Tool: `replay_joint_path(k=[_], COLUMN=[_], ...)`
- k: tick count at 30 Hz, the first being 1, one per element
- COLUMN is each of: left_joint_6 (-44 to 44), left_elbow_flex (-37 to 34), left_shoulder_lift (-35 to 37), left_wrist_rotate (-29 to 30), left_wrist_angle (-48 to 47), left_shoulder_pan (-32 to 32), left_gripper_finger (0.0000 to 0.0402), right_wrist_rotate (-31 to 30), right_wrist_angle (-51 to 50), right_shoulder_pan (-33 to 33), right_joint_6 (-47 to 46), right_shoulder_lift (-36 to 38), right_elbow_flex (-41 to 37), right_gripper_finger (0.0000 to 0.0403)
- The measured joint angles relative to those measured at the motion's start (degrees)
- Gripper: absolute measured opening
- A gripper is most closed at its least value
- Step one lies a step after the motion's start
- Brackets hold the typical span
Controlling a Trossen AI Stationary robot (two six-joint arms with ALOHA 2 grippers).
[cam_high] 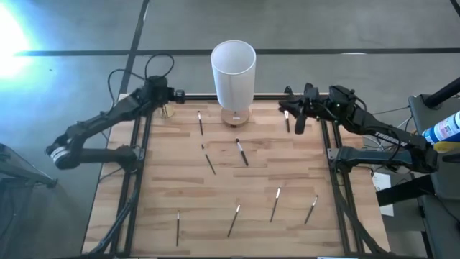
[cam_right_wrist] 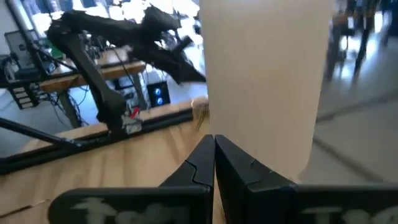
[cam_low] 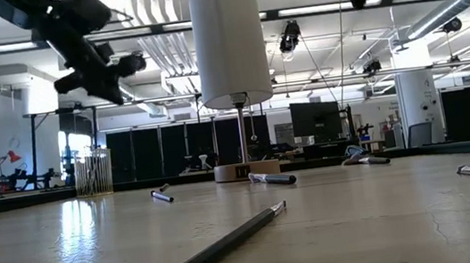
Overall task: Pick & Place Makeup Brushes
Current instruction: Put the eyeshadow brush into the makeup holder
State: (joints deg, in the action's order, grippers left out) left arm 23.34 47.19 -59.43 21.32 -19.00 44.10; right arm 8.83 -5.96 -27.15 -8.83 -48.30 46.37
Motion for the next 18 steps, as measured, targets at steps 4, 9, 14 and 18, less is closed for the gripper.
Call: replay_joint_path(k=[4,9,14,18], left_joint_6=[-5.27,-5.43,-2.06,0.62], left_elbow_flex=[-4.37,-12.15,-20.68,-26.17], left_shoulder_lift=[4.02,8.33,11.85,13.72], left_wrist_rotate=[-11.62,-28.37,-33.42,-33.08], left_wrist_angle=[7.52,20.21,32.34,38.7], left_shoulder_pan=[-4.11,-8.48,-12.69,-14.67], left_gripper_finger=[0.0003,0.0001,0.0,0.0], right_wrist_rotate=[-9.74,-21.5,-29.59,-33.68], right_wrist_angle=[-3.81,-4.58,-4.65,-8.0], right_shoulder_pan=[5.1,14.78,24.42,32.1], right_joint_6=[-5.7,-15.47,-27.35,-39.92], right_shoulder_lift=[-0.36,-3.57,-7.68,-10.96], right_elbow_flex=[-1.62,-3.13,-3.22,-2.54], right_gripper_finger=[0.0008,0.0008,0.0008,0.0008])
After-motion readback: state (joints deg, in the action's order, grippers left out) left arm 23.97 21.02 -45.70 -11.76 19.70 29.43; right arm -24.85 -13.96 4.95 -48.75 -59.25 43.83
